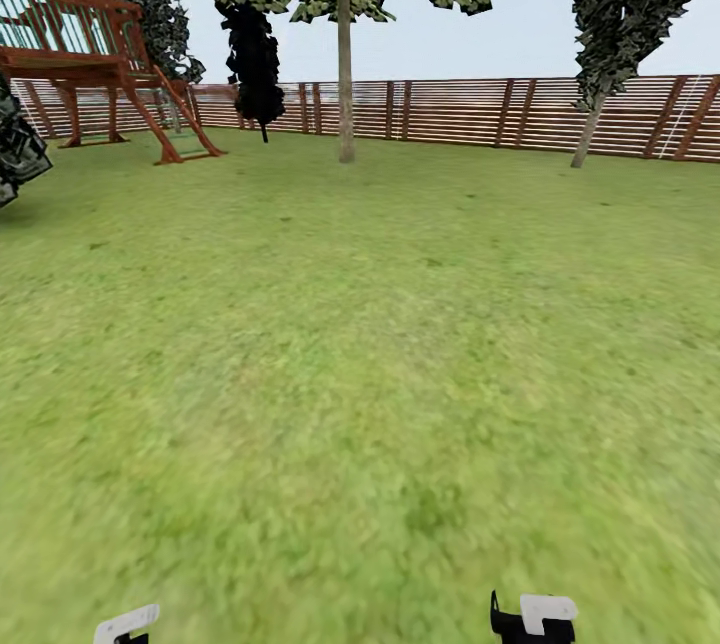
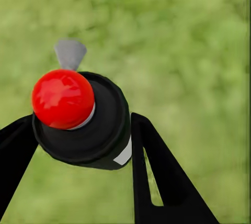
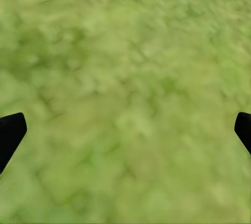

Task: In the garden, pick up the pesticide atomizer on the floor and spray pesticide onto both trees until each tree trunk is fully covered.

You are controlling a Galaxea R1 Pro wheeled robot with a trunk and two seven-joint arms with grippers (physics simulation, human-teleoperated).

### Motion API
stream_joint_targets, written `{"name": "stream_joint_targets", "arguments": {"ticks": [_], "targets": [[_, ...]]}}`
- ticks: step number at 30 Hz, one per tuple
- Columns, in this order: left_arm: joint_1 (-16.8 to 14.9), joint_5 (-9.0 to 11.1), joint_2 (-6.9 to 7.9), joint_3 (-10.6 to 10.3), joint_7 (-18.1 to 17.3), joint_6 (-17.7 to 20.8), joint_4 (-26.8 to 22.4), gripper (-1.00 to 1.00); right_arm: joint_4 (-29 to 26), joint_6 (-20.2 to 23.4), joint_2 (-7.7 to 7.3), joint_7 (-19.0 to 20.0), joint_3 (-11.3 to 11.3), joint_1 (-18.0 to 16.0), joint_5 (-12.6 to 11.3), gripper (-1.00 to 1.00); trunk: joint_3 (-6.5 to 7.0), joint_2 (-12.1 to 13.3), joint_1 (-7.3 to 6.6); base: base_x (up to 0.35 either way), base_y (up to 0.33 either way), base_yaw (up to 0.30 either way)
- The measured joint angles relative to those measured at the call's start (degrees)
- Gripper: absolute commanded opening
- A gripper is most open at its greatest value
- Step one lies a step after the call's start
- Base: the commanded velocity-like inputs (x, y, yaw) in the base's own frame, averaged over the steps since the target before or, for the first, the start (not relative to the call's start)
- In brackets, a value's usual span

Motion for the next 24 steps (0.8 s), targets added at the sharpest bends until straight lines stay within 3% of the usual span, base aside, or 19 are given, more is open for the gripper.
{"name": "stream_joint_targets", "arguments": {"ticks": [24], "targets": [[0.01, 0.00, 0.00, 0.00, 0.01, 0.00, 0.00, -1.00, 0.00, 0.00, 0.03, 0.00, -0.01, 0.00, 0.00, 1.00, 0.00, 0.00, 0.00, 0.338, 0.000, 0.000]]}}
